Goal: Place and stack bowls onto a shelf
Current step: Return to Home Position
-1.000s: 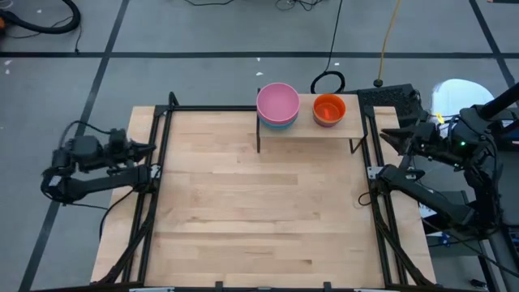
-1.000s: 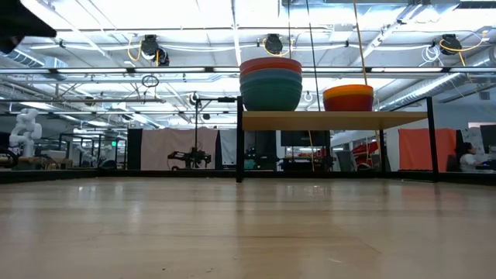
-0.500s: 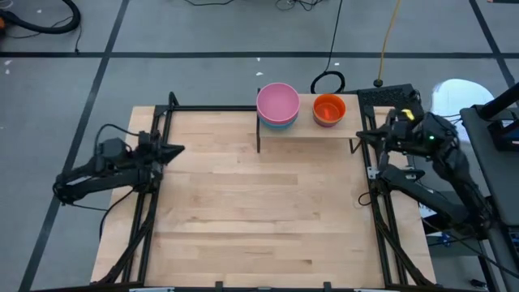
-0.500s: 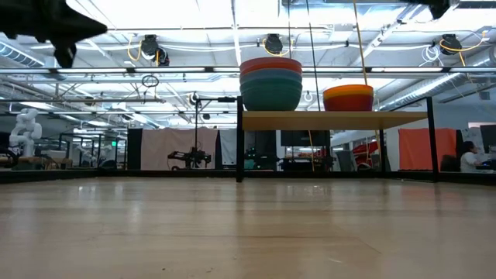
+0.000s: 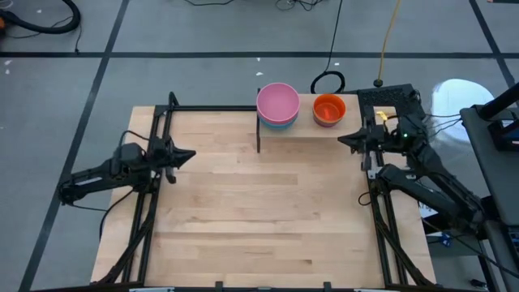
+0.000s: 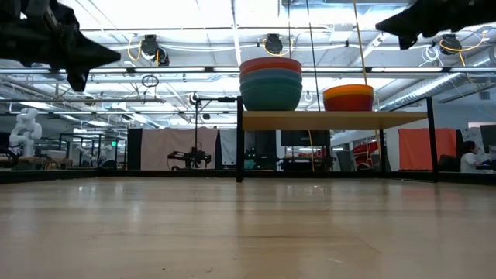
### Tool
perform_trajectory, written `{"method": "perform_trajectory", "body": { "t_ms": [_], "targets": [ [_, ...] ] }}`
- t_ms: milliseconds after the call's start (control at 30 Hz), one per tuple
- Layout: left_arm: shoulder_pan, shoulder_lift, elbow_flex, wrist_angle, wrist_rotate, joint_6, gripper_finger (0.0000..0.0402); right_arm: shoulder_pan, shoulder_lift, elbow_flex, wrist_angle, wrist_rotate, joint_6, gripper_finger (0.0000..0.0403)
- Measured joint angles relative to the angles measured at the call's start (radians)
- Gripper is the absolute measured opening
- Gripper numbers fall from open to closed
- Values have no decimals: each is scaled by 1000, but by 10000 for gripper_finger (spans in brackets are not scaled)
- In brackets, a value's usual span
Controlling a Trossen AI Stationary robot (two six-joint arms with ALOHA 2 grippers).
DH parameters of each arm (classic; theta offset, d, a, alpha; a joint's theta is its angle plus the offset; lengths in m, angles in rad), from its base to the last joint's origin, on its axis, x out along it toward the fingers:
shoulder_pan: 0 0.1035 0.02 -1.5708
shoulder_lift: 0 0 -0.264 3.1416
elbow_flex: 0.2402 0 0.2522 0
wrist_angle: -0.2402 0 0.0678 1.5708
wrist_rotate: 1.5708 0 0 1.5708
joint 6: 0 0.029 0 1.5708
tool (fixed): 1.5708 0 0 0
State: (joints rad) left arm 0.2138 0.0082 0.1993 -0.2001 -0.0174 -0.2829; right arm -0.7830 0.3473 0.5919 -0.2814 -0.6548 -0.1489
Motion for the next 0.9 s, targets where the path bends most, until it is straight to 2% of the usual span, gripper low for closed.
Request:
{"method": "perform_trajectory", "body": {
  "t_ms": [200,433,633,900],
  "targets": [
    [0,0,-53,56,1,43,23,0,0,-101,97,-7,-20,0],
    [0,1,-140,176,2,105,4,0,0,-174,116,-32,-28,0],
    [-1,3,-189,222,7,71,9,0,0,-287,313,-84,-36,0],
    [-1,6,-189,237,180,97,10,12,-1,-464,600,-219,12,0]
  ]
}}
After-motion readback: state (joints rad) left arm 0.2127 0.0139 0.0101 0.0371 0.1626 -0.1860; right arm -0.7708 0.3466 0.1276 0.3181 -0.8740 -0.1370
